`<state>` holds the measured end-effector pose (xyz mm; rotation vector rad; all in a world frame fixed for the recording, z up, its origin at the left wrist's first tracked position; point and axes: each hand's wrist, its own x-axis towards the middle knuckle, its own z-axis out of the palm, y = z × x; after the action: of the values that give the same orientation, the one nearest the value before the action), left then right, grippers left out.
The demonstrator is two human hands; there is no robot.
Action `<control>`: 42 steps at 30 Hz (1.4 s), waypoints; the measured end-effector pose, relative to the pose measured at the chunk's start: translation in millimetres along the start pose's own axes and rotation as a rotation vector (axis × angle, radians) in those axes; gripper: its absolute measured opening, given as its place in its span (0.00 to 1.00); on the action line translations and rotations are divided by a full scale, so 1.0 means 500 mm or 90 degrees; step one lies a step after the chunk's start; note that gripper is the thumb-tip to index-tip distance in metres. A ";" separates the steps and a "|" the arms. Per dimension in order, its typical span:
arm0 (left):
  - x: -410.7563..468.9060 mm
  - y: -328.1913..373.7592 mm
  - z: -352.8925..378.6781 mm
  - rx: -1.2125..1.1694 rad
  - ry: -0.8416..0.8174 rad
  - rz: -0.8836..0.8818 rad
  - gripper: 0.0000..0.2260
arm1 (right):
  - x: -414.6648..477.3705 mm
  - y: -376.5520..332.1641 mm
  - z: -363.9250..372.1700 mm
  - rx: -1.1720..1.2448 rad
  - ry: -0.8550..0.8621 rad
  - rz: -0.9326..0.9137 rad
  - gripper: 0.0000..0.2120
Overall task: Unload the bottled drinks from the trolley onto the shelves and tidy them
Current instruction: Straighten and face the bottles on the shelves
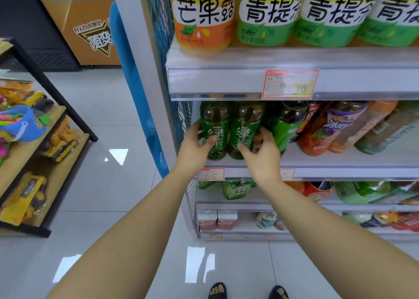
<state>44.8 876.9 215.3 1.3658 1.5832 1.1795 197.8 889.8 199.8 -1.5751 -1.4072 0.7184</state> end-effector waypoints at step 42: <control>-0.012 0.011 0.017 0.027 0.058 -0.079 0.20 | 0.065 0.089 -0.069 0.032 0.030 0.009 0.30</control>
<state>55.3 872.6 217.5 1.2364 1.7403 1.1521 254.8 915.0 180.1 -1.5539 -1.3349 0.7149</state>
